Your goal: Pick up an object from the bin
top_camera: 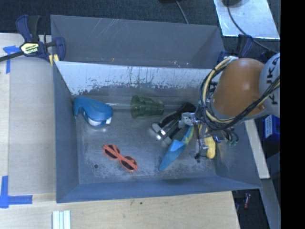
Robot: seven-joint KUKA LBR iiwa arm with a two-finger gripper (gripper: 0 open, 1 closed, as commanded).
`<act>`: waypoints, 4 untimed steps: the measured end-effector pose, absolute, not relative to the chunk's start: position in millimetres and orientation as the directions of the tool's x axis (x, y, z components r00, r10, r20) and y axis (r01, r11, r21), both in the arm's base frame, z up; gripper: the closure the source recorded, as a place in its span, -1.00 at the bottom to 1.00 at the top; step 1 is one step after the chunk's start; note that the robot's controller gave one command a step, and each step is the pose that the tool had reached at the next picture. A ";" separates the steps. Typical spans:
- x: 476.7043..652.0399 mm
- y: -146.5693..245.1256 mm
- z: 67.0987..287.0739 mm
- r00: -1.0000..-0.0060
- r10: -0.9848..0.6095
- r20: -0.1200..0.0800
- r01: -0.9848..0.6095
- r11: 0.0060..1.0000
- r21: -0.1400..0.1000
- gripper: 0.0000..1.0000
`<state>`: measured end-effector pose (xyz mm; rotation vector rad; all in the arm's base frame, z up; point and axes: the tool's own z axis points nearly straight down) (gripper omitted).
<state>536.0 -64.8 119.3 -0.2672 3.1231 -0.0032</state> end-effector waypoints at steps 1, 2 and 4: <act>562.1 -57.2 158.0 -0.985 -0.174 -0.009 -0.174 0.985 -0.003 -1.00; 545.4 -42.8 113.8 -0.760 -0.650 -0.006 -0.650 0.760 -0.006 -1.00; 551.4 -37.4 78.6 -0.499 -0.866 -0.019 -0.866 0.499 -0.032 1.00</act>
Offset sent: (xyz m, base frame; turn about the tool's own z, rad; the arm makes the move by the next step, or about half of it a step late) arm 0.0031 0.0260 -0.0193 -0.5970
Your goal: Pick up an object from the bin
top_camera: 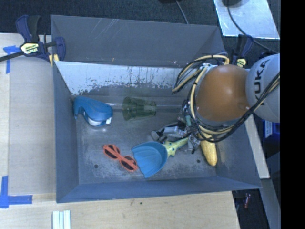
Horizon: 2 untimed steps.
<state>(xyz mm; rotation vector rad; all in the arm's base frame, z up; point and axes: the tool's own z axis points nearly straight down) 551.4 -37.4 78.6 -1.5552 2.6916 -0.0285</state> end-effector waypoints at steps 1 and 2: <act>551.4 -37.4 78.6 -0.500 -0.866 -0.020 -0.865 0.500 -0.032 1.00; 546.3 -36.9 93.9 -0.500 -0.866 -0.011 -0.866 0.501 -0.016 1.00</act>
Offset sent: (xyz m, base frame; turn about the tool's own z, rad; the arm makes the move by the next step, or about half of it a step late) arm 0.0001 0.0000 0.1018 0.0001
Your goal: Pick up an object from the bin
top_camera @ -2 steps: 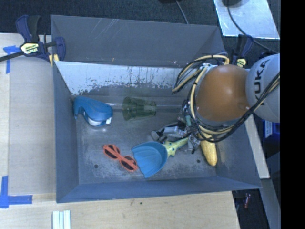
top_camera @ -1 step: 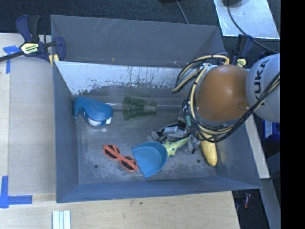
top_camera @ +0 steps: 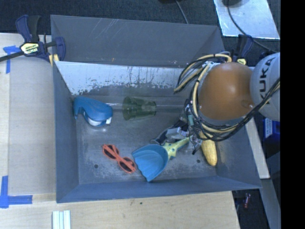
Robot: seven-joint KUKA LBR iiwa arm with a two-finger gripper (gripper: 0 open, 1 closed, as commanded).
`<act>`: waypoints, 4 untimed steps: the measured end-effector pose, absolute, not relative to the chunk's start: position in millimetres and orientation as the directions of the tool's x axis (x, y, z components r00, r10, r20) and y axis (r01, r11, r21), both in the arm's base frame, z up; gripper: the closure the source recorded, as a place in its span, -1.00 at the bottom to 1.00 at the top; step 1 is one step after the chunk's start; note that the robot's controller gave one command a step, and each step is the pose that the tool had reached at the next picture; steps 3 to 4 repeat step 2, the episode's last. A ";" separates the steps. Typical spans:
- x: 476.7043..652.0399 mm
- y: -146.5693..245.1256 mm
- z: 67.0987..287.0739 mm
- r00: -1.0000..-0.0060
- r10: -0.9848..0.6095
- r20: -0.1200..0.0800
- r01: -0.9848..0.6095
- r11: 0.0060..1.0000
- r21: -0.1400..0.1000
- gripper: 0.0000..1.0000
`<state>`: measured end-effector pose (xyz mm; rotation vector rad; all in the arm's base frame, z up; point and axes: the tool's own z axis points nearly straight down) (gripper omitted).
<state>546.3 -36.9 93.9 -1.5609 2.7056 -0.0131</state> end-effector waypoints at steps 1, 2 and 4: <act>545.6 -36.6 144.0 -0.501 -0.865 -0.011 -0.865 0.501 -0.014 1.00; 546.0 -36.5 165.0 -0.503 -0.864 -0.012 -0.864 0.503 -0.016 1.00; 546.0 -36.5 165.0 -0.503 -0.864 -0.012 -0.864 0.503 -0.016 1.00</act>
Offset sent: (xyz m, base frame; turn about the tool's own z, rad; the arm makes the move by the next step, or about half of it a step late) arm -0.0011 0.0005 0.0770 -0.0001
